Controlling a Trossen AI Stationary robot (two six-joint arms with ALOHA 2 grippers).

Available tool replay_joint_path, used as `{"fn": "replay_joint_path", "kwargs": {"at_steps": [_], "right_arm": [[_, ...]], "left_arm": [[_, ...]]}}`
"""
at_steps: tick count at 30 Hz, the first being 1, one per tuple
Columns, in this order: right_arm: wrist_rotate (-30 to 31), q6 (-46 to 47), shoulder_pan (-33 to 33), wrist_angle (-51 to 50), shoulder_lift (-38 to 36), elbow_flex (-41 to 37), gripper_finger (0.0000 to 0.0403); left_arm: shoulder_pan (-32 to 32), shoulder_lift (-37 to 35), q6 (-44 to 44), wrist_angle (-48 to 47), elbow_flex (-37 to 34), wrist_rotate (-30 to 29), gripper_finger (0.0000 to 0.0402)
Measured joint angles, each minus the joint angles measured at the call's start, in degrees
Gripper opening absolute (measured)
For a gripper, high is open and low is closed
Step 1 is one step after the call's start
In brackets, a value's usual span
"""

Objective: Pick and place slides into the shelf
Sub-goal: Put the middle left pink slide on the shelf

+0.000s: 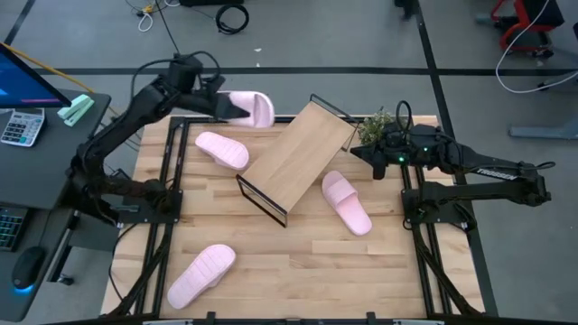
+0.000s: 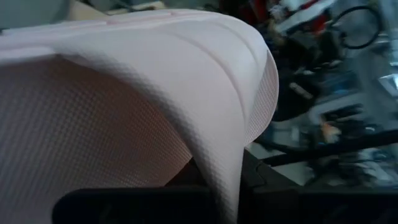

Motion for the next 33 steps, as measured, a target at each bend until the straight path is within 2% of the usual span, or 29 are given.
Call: {"fn": "replay_joint_path", "kwargs": {"at_steps": [3,6,14,20,26,30,33], "right_arm": [[-1.9,0.0,0.0,1.3,0.0,0.0,0.0016],[-4.2,0.1,0.1,2.4,0.0,0.0,0.0016],[-5.4,-3.8,4.0,3.4,0.0,0.3,0.0016],[4.1,-11.6,6.0,-6.4,0.0,8.6,0.0010],[8.5,-14.3,6.0,-21.8,0.5,19.9,0.0004],[9.6,-14.9,6.0,-28.3,0.6,24.8,0.0008],[10.2,-15.8,6.0,-31.7,0.6,26.9,0.0008]], "left_arm": [[-2.3,3.3,-2.2,4.3,0.0,1.1,0.0012],[-3.9,7.2,-2.3,4.5,2.3,1.5,0.0020],[-6.4,19.1,-0.4,2.5,16.3,3.3,0.0012],[-7.4,29.1,4.1,-9.6,32.6,3.2,0.0015],[-9.0,38.1,5.5,-16.5,47.5,3.0,0.0014],[-10.1,42.9,5.4,-19.1,54.2,2.9,0.0014],[-10.7,45.7,4.3,-19.4,56.2,2.9,0.0012]]}}
